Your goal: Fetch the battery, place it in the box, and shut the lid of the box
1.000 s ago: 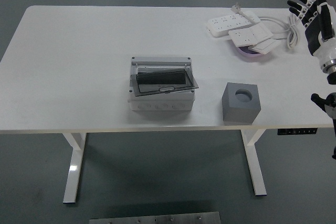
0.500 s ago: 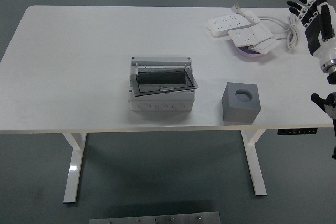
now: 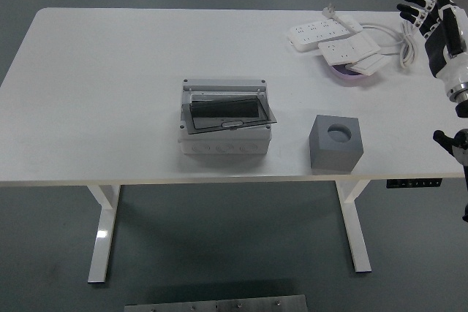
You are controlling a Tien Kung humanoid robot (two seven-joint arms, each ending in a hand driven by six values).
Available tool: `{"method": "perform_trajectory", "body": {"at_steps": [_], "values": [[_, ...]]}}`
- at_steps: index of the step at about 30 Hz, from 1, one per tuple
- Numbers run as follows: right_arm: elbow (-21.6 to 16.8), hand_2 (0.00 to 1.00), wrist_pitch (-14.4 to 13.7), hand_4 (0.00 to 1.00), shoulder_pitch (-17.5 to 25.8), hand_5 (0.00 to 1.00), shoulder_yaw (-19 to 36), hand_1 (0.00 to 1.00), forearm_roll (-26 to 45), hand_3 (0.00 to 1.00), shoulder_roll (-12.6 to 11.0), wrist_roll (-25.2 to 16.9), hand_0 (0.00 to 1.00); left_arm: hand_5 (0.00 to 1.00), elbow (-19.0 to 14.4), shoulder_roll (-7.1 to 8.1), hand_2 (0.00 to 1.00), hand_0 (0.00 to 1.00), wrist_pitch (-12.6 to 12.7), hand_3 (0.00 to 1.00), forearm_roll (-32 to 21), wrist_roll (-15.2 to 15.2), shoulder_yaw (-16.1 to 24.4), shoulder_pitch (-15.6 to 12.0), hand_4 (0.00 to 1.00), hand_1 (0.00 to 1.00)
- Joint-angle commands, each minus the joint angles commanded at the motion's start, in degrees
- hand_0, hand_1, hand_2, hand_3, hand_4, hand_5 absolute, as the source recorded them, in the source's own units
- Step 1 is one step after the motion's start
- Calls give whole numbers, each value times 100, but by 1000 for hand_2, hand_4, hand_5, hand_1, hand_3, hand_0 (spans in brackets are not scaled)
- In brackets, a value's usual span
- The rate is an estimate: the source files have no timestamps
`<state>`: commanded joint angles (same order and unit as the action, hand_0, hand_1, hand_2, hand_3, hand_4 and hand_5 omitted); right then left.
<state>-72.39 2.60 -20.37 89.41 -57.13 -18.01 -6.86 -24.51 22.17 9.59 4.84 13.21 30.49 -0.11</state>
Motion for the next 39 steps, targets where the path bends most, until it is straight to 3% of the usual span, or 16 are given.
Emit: {"method": "perform_trajectory", "body": {"at_steps": [1, 6, 7, 12, 13, 18, 19, 39], "values": [[0, 789, 0, 766, 0, 263, 0, 781, 0, 783, 0, 0, 820, 166, 0, 0, 577, 653, 0, 586, 0, 0, 0, 0, 676, 697], [0, 789, 0, 766, 0, 263, 0, 781, 0, 783, 0, 0, 820, 166, 0, 0, 577, 653, 0, 586, 0, 0, 0, 0, 676, 697], [0, 849, 0, 774, 0, 144, 0, 814, 0, 829, 0, 0, 840, 162, 0, 0, 577, 653, 0, 586, 0, 0, 0, 0, 675, 697], [0, 849, 0, 774, 0, 144, 0, 814, 0, 829, 0, 0, 840, 162, 0, 0, 577, 653, 0, 586, 0, 0, 0, 0, 675, 697], [0, 861, 0, 895, 0, 209, 0, 819, 0, 832, 0, 0, 847, 161, 0, 0, 577, 653, 0, 585, 0, 0, 0, 0, 674, 696], [0, 861, 0, 895, 0, 209, 0, 819, 0, 832, 0, 0, 847, 161, 0, 0, 577, 653, 0, 585, 0, 0, 0, 0, 674, 696], [0, 864, 0, 938, 0, 287, 0, 825, 0, 835, 0, 0, 856, 159, 0, 0, 577, 653, 0, 585, 0, 0, 0, 0, 673, 696], [0, 867, 0, 890, 0, 282, 0, 833, 0, 853, 0, 0, 859, 157, 0, 0, 576, 653, 0, 584, 0, 0, 0, 0, 671, 697]]}}
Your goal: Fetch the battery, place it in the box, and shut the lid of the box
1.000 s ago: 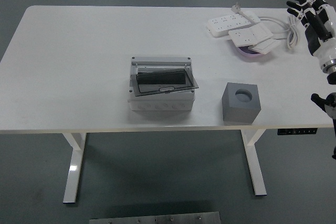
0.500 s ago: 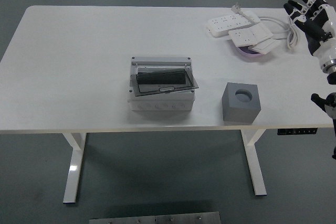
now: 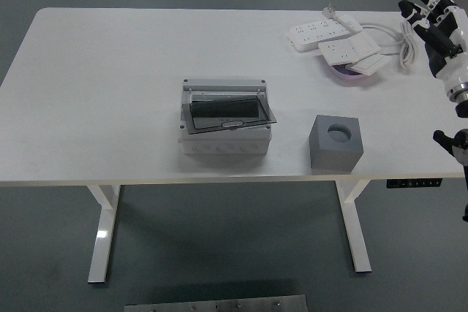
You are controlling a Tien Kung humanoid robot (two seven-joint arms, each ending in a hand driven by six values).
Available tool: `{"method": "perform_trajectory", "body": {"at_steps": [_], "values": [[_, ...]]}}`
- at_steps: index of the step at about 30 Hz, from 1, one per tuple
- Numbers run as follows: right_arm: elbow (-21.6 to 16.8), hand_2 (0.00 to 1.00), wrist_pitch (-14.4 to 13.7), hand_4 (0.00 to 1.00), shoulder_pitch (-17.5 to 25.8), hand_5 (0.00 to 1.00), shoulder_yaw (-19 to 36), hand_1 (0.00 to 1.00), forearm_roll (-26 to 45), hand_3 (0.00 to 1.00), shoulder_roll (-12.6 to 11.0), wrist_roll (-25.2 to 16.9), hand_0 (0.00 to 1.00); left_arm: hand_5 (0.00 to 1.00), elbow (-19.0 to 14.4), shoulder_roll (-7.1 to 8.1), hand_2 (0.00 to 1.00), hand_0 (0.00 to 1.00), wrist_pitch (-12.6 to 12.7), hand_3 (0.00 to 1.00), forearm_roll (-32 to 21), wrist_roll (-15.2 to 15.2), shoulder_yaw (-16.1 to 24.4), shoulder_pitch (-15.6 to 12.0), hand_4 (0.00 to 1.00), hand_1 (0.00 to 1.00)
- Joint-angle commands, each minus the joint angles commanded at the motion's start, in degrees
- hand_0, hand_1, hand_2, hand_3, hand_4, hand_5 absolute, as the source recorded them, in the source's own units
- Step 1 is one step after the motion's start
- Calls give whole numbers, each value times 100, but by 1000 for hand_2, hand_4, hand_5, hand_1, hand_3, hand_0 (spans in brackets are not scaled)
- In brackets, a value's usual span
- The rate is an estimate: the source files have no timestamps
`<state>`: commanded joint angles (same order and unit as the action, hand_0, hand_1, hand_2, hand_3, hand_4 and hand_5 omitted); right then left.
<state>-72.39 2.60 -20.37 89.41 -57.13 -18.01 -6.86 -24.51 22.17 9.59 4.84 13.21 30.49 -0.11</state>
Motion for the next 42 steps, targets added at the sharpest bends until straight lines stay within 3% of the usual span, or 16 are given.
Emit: {"method": "perform_trajectory", "body": {"at_steps": [39, 40, 42], "values": [[0, 866, 0, 874, 0, 310, 0, 836, 0, 846, 0, 0, 857, 152, 0, 0, 576, 653, 0, 585, 0, 0, 0, 0, 671, 697], [0, 743, 0, 870, 0, 303, 0, 758, 0, 800, 0, 0, 842, 152, 0, 0, 576, 654, 0, 585, 0, 0, 0, 0, 670, 697], [0, 743, 0, 870, 0, 303, 0, 758, 0, 800, 0, 0, 842, 152, 0, 0, 576, 654, 0, 585, 0, 0, 0, 0, 670, 697]]}}
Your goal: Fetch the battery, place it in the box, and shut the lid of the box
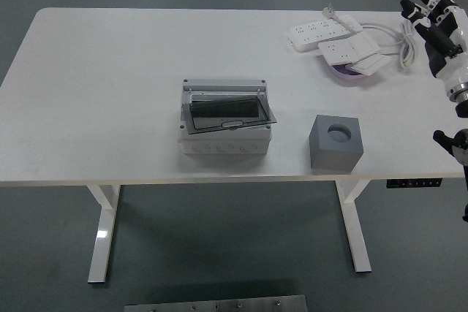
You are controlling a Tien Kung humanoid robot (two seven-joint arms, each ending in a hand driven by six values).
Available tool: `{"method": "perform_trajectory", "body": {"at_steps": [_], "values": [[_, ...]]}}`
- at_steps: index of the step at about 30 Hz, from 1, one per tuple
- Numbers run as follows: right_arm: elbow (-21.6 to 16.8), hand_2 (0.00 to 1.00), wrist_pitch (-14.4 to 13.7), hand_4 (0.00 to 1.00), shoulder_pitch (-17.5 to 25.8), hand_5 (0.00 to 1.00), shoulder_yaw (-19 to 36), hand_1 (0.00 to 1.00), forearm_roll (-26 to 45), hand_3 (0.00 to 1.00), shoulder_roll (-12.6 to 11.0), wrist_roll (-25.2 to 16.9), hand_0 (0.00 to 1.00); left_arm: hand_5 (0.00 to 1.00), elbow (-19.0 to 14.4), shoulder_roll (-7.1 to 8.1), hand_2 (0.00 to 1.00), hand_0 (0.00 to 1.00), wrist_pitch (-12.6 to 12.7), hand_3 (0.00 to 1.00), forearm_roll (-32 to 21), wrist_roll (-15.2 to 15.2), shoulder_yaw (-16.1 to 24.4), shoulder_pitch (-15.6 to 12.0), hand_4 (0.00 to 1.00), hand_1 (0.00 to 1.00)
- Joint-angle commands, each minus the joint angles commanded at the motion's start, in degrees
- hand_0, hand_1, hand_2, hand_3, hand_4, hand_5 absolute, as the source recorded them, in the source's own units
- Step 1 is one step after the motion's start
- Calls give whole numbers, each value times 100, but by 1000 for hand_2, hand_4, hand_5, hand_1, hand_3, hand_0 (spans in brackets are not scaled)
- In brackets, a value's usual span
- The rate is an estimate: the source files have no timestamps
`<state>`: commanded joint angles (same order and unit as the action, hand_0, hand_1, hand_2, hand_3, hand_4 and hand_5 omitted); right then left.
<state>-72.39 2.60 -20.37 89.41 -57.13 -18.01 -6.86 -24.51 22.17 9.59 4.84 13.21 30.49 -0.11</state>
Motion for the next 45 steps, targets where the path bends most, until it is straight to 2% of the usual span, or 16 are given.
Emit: {"method": "perform_trajectory", "body": {"at_steps": [3, 4, 9, 15, 16, 39, 40, 45], "values": [[0, 743, 0, 870, 0, 303, 0, 758, 0, 800, 0, 0, 842, 152, 0, 0, 576, 654, 0, 585, 0, 0, 0, 0, 670, 697], [0, 690, 0, 869, 0, 313, 0, 721, 0, 757, 0, 0, 827, 152, 0, 0, 576, 654, 0, 584, 0, 0, 0, 0, 670, 697], [0, 690, 0, 869, 0, 313, 0, 721, 0, 757, 0, 0, 827, 152, 0, 0, 576, 654, 0, 584, 0, 0, 0, 0, 670, 697], [0, 706, 0, 869, 0, 312, 0, 722, 0, 756, 0, 0, 825, 152, 0, 0, 576, 654, 0, 584, 0, 0, 0, 0, 670, 697], [0, 740, 0, 868, 0, 314, 0, 751, 0, 757, 0, 0, 827, 152, 0, 0, 576, 654, 0, 584, 0, 0, 0, 0, 670, 697], [0, 754, 0, 861, 0, 309, 0, 769, 0, 757, 0, 0, 828, 150, 0, 0, 575, 654, 0, 584, 0, 0, 0, 0, 669, 697], [0, 706, 0, 822, 0, 284, 0, 700, 0, 728, 0, 0, 771, 150, 0, 0, 576, 654, 0, 585, 0, 0, 0, 0, 671, 697], [0, 706, 0, 822, 0, 284, 0, 700, 0, 728, 0, 0, 771, 150, 0, 0, 576, 654, 0, 585, 0, 0, 0, 0, 671, 697]]}}
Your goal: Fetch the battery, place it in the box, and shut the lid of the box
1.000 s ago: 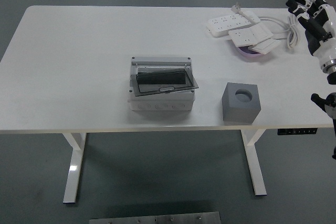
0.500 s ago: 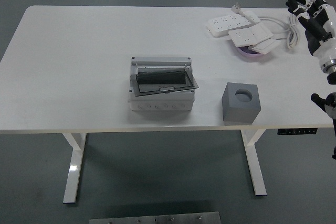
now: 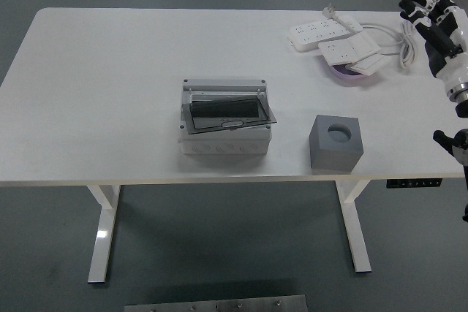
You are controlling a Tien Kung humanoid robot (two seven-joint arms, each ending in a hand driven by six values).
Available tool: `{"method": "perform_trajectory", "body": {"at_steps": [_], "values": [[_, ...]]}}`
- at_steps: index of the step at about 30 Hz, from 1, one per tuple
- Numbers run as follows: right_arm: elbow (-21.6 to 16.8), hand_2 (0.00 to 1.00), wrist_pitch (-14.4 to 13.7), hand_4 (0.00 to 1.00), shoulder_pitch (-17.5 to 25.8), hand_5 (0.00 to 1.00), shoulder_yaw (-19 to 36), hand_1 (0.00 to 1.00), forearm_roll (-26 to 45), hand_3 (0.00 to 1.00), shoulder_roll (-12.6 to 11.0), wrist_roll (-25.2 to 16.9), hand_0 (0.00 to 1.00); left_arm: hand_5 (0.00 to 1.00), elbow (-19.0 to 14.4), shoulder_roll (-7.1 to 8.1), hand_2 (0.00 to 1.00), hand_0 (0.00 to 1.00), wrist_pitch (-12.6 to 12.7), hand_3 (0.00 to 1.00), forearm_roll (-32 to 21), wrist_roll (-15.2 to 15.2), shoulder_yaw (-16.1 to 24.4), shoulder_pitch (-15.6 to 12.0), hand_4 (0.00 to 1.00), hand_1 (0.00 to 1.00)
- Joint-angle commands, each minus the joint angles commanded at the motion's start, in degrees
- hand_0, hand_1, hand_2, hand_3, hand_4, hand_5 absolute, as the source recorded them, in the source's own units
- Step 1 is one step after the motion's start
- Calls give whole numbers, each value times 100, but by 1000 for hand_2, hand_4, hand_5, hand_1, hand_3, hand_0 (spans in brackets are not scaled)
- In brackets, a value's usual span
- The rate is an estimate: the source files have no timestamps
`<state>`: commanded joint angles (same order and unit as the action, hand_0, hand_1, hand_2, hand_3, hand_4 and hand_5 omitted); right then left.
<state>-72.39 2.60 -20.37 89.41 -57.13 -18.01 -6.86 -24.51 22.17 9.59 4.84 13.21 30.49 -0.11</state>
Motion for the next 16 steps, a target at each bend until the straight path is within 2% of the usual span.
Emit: {"method": "perform_trajectory", "body": {"at_steps": [1, 6, 7, 12, 13, 16], "values": [[0, 717, 0, 491, 0, 82, 0, 702, 0, 713, 0, 0, 734, 152, 0, 0, 576, 653, 0, 584, 0, 0, 0, 0, 670, 697], [0, 717, 0, 491, 0, 82, 0, 702, 0, 713, 0, 0, 734, 152, 0, 0, 576, 653, 0, 584, 0, 0, 0, 0, 670, 697], [0, 754, 0, 862, 0, 267, 0, 742, 0, 751, 0, 0, 749, 152, 0, 0, 575, 654, 0, 584, 0, 0, 0, 0, 670, 696], [0, 754, 0, 862, 0, 267, 0, 742, 0, 751, 0, 0, 749, 152, 0, 0, 575, 654, 0, 584, 0, 0, 0, 0, 670, 696], [0, 816, 0, 941, 0, 403, 0, 756, 0, 822, 0, 0, 781, 150, 0, 0, 576, 653, 0, 585, 0, 0, 0, 0, 671, 697], [0, 816, 0, 941, 0, 403, 0, 756, 0, 822, 0, 0, 781, 150, 0, 0, 576, 653, 0, 585, 0, 0, 0, 0, 671, 697]]}}
